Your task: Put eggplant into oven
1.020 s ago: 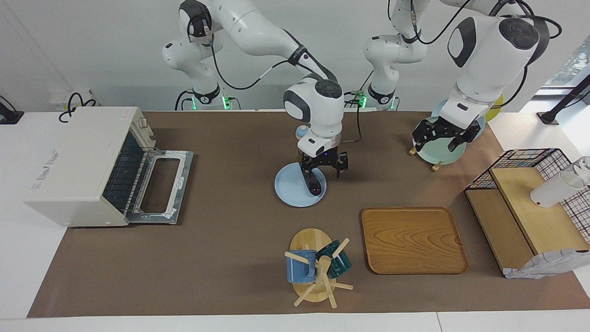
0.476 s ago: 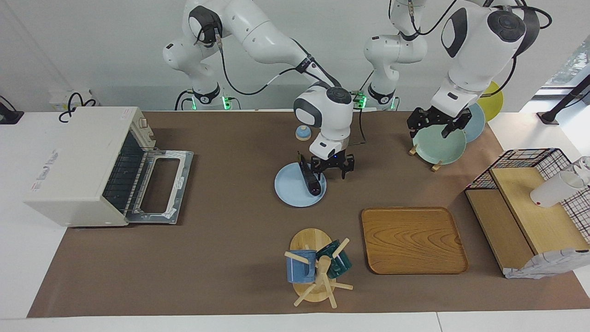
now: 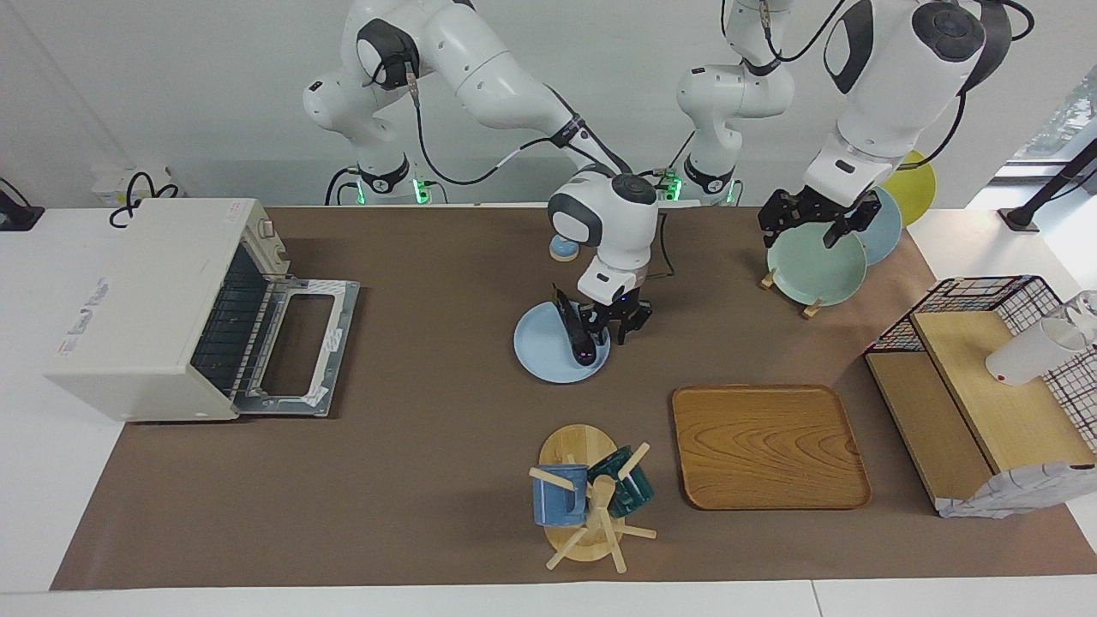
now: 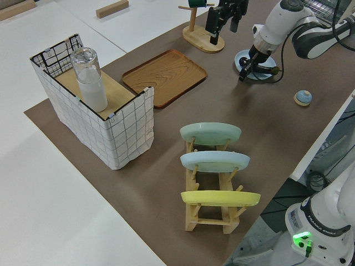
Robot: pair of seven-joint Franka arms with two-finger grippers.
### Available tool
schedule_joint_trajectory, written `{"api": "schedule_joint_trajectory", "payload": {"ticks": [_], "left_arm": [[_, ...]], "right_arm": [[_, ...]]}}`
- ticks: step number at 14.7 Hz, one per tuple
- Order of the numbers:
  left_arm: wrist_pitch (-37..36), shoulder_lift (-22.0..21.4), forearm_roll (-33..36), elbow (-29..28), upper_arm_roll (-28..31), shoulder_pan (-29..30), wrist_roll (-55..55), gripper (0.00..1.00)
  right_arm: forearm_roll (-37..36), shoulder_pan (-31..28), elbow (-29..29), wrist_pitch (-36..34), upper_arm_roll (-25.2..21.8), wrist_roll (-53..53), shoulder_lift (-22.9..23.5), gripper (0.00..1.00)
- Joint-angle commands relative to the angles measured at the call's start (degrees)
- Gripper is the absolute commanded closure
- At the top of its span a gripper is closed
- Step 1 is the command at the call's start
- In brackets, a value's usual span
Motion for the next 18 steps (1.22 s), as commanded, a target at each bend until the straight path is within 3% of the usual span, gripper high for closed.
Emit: {"api": "schedule_joint_trajectory", "payload": {"ticks": [1, 4, 8, 10, 14, 18], "left_arm": [[-1.2, 0.5, 0.4, 1.1, 0.1, 0.0, 0.5, 0.00], [-1.0, 0.5, 0.2, 1.1, 0.2, 0.0, 0.6, 0.00], [-0.5, 0.6, 0.2, 1.3, 0.1, 0.6, 0.6, 0.00], [-0.3, 1.0, 0.2, 2.1, 0.1, 0.7, 0.7, 0.00], [-0.5, 1.2, 0.2, 2.4, 0.1, 2.0, 0.7, 0.00], [-0.5, 1.2, 0.2, 2.4, -0.4, 3.6, 2.7, 0.00]], "right_arm": [[-2.6, 0.3, 1.2, -4.1, -0.2, 0.4, 0.5, 1.00], [-5.8, -0.2, 3.5, -12.2, -0.2, -1.2, -0.6, 1.00], [-6.7, -1.8, -0.2, -25.2, -0.8, -6.1, -8.9, 1.00], [-7.7, -6.5, -7.9, -26.3, -0.7, -9.9, -16.6, 1.00], [-7.6, -20.3, -31.9, -18.1, -0.7, -24.0, -35.8, 1.00], [-7.7, -33.3, -37.0, -18.8, -0.7, -35.6, -41.4, 1.00]]}}
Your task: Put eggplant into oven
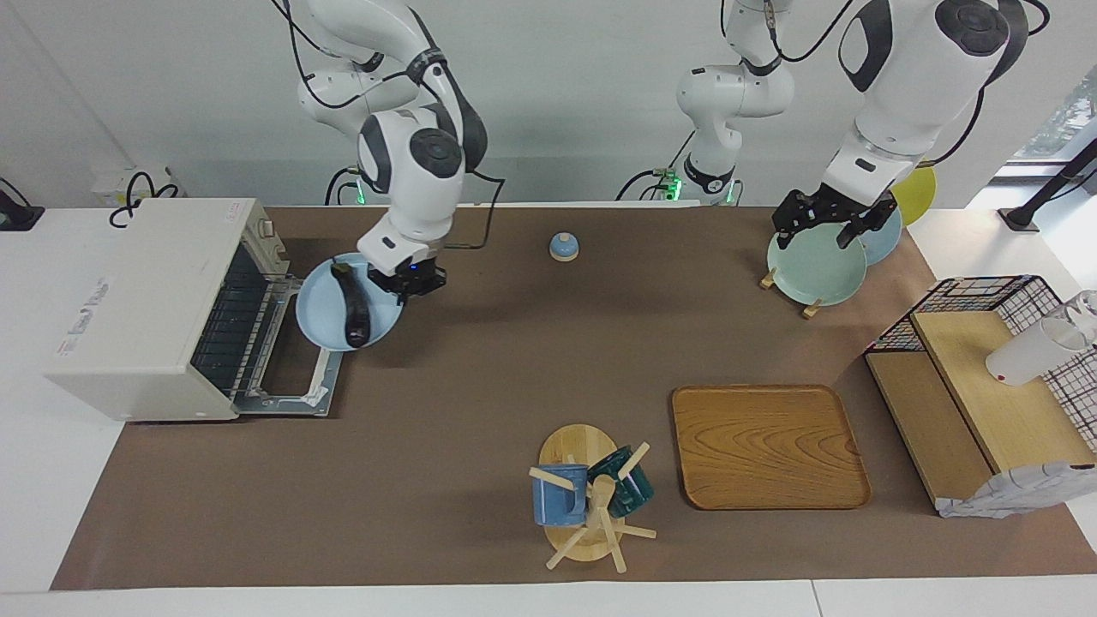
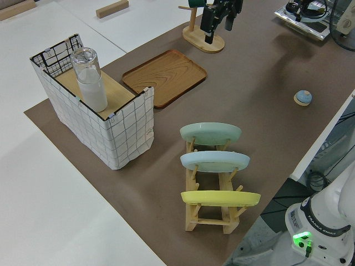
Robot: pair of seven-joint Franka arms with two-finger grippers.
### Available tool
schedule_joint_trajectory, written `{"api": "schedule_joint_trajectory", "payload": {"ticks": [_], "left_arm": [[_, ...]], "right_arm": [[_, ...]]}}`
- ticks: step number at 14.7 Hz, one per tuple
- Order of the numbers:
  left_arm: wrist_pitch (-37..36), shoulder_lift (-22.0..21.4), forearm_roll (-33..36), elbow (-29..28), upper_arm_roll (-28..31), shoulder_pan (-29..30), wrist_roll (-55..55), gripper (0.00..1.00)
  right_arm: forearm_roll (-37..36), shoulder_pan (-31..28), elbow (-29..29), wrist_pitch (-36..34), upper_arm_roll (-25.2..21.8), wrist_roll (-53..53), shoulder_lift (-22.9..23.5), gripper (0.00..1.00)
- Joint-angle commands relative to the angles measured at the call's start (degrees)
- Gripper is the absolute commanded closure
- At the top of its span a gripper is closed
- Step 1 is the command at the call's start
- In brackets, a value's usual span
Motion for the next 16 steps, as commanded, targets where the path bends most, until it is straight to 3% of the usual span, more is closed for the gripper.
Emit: {"api": "schedule_joint_trajectory", "payload": {"ticks": [1, 3, 8, 16], "left_arm": [[-0.6, 0.7, 0.2, 1.3, -0.9, 1.9, 2.0, 0.00], [-0.7, 0.8, 0.2, 1.2, -0.9, 1.8, 1.9, 0.00], [-0.6, 0.6, 0.2, 0.8, -0.8, 1.4, 1.8, 0.00], [-1.2, 0.2, 0.3, 0.3, -0.6, 2.0, 1.6, 0.00]], "right_arm": [[-0.8, -8.8, -4.2, 1.9, 1.0, -9.8, -4.2, 1.00], [-0.8, -15.9, -4.2, 3.0, 1.1, -16.6, -4.2, 1.00], [-0.7, -24.5, -10.2, 13.9, 1.0, -25.8, -5.2, 1.00], [0.2, -24.6, -10.7, 20.8, 1.1, -25.0, -2.0, 1.00]]}}
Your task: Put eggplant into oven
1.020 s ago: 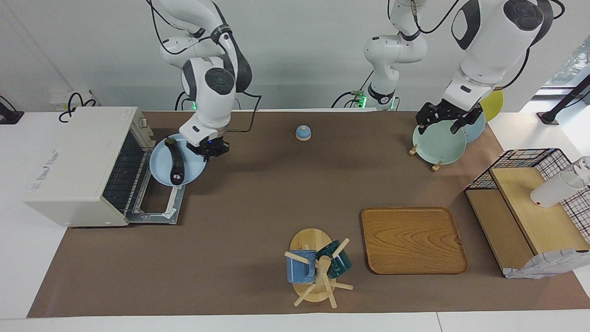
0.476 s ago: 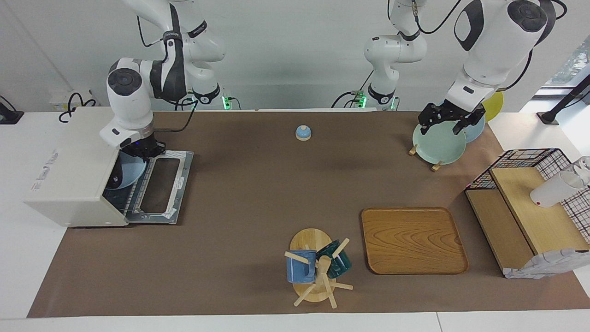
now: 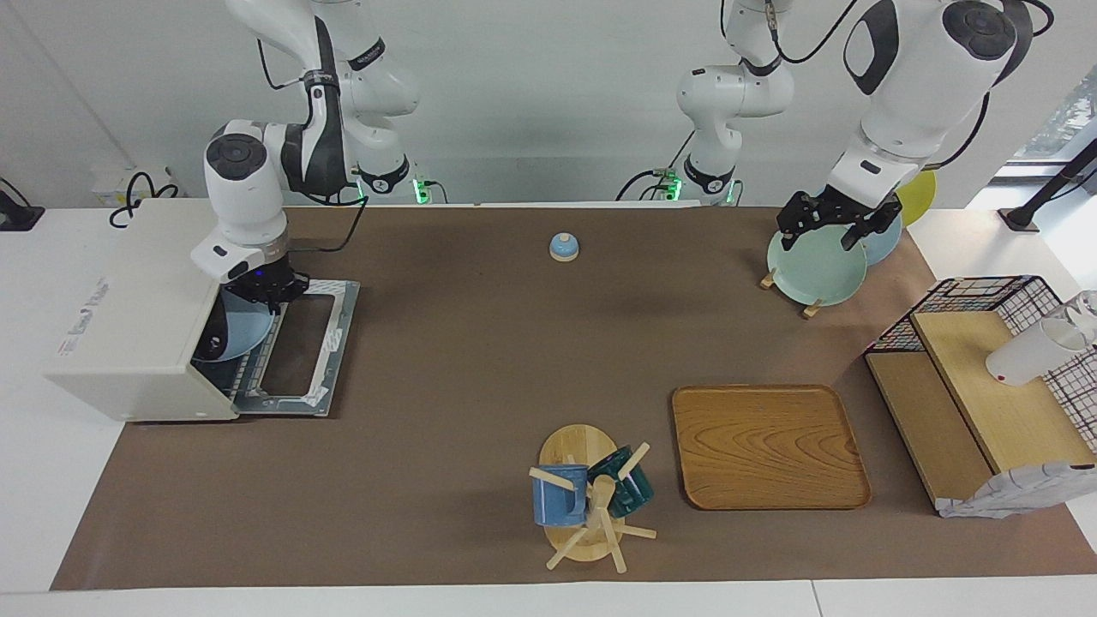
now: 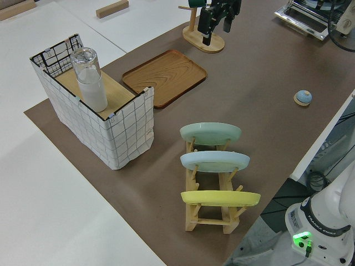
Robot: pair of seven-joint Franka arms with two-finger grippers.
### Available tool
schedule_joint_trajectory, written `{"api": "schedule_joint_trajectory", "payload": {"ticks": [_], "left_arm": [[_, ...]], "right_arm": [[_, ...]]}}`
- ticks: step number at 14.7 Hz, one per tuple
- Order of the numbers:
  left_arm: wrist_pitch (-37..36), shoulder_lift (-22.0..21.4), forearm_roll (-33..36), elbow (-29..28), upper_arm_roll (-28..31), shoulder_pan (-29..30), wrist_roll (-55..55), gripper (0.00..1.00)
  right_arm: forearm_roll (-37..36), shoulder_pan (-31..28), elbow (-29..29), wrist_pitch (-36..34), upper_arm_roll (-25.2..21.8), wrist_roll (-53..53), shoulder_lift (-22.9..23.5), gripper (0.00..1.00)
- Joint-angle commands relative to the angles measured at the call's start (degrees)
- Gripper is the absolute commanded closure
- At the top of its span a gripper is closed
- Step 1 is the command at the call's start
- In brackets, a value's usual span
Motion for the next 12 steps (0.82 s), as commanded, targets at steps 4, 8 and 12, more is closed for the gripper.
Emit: {"api": "schedule_joint_trajectory", "payload": {"ticks": [4, 8, 12], "left_arm": [[-0.5, 0.0, 0.3, 0.3, 0.0, 1.0, 0.4, 0.00], [-0.5, 0.0, 0.3, 0.3, 0.0, 1.0, 0.4, 0.00], [-0.5, 0.1, 0.3, 0.3, 0.0, 1.0, 0.4, 0.00]], "right_arm": [[1.8, 0.0, 0.6, 1.3, 0.7, -0.1, 1.3, 0.56], [7.7, 4.7, 7.3, -5.3, 0.7, 2.0, 3.6, 0.62], [9.4, 7.4, 5.6, -0.4, 0.7, 8.4, 6.2, 1.00]]}}
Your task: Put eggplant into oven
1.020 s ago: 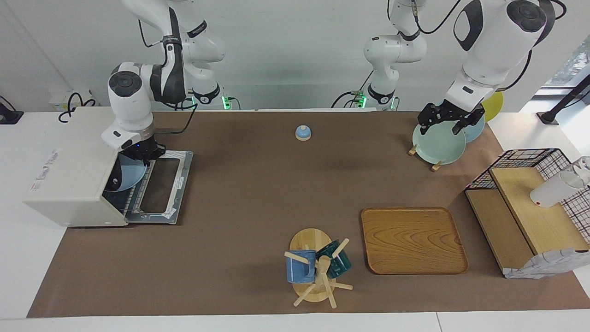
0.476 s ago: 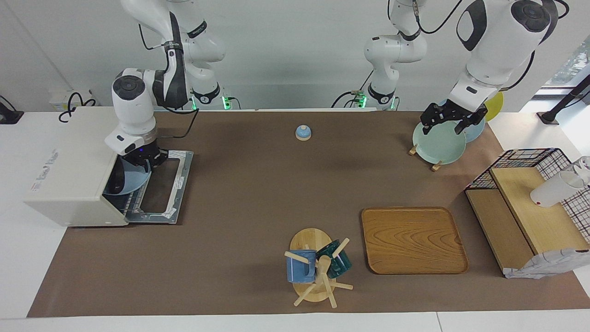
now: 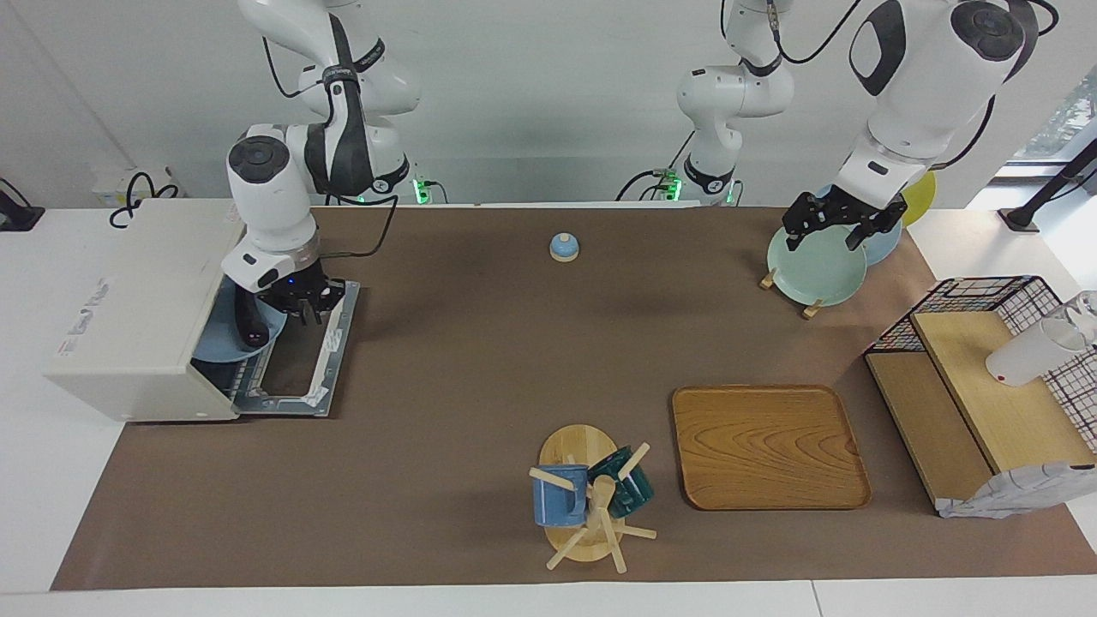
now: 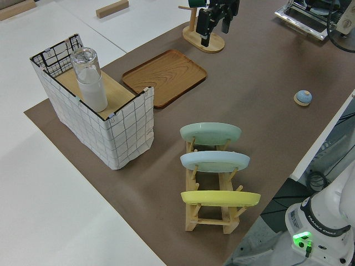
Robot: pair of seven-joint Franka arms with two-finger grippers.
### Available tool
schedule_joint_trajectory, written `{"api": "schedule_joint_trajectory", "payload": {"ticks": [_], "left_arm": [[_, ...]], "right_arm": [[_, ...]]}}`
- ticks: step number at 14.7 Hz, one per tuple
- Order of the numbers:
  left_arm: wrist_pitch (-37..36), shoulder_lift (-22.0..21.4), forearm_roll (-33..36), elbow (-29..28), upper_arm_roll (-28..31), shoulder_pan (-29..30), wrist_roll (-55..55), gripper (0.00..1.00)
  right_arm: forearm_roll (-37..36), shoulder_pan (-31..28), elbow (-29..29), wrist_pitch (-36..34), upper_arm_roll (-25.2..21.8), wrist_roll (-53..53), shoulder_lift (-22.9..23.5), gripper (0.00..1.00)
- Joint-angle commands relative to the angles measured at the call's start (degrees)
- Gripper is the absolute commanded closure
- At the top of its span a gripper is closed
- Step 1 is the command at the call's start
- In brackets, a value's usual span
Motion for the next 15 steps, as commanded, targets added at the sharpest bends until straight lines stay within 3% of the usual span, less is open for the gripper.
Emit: {"api": "schedule_joint_trajectory", "payload": {"ticks": [1, 7, 15], "left_arm": [[-0.5, 0.1, 0.3, 0.3, -0.4, 0.6, 0.4, 0.00], [-0.5, 0.0, 0.3, 0.3, -0.4, 0.6, 0.4, 0.00], [-0.5, 0.0, 0.3, 0.3, -0.4, 0.6, 0.4, 0.00]], "right_arm": [[1.3, 0.4, -1.7, 5.1, 0.2, 3.0, 2.8, 1.00], [1.5, 1.5, -2.1, 10.1, 0.2, 6.7, 8.6, 1.00], [1.5, 1.7, -2.0, 10.1, 0.3, 7.1, 8.9, 1.00]]}}
